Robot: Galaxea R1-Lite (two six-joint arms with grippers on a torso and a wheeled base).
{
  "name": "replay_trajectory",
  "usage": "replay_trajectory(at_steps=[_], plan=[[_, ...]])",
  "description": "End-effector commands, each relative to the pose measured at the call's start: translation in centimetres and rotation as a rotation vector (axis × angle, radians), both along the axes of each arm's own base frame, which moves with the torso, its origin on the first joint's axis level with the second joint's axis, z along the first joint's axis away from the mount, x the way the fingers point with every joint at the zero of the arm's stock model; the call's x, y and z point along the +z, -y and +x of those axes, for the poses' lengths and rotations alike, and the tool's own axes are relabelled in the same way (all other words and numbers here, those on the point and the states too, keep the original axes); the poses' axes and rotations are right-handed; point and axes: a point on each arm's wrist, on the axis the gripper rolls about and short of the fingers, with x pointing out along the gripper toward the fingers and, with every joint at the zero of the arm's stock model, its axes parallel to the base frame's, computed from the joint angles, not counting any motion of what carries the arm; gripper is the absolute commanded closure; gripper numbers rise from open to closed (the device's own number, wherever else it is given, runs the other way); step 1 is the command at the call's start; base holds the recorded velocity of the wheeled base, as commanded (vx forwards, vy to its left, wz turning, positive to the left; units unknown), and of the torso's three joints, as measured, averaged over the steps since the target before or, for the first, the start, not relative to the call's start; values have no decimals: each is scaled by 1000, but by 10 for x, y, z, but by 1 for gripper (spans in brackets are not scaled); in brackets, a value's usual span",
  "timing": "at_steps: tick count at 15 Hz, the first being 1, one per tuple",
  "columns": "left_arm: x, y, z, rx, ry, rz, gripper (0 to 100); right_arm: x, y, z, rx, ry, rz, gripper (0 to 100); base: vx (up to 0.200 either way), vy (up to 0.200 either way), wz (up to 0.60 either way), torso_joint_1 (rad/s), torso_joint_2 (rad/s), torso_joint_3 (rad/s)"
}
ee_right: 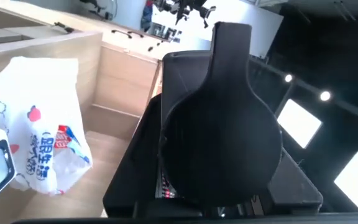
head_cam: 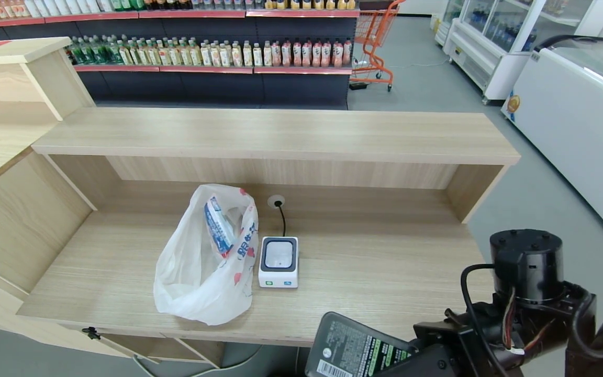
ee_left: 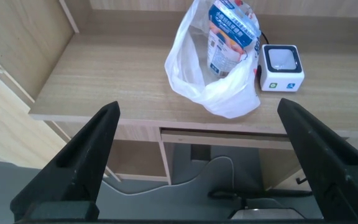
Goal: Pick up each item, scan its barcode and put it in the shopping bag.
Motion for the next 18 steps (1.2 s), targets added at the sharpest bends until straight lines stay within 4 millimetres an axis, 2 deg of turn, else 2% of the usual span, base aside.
replay_trajectory(at_steps=[1, 10, 15, 18], plan=[[0, 0, 0, 0, 1, 0, 0, -11, -5, 4, 9, -34, -19, 100, 0, 0, 0, 0, 0, 0], [0, 0, 0, 0, 1, 0, 0, -16, -1, 11, -16, -45, -26, 100, 0, 0, 0, 0, 0, 0], [0, 0, 0, 0, 1, 0, 0, -14, -15, 33, -20, -46, -16, 100, 0, 0, 0, 0, 0, 0], [0, 0, 0, 0, 1, 0, 0, -18, -15, 34, -20, -58, -23, 100, 0, 0, 0, 0, 0, 0]])
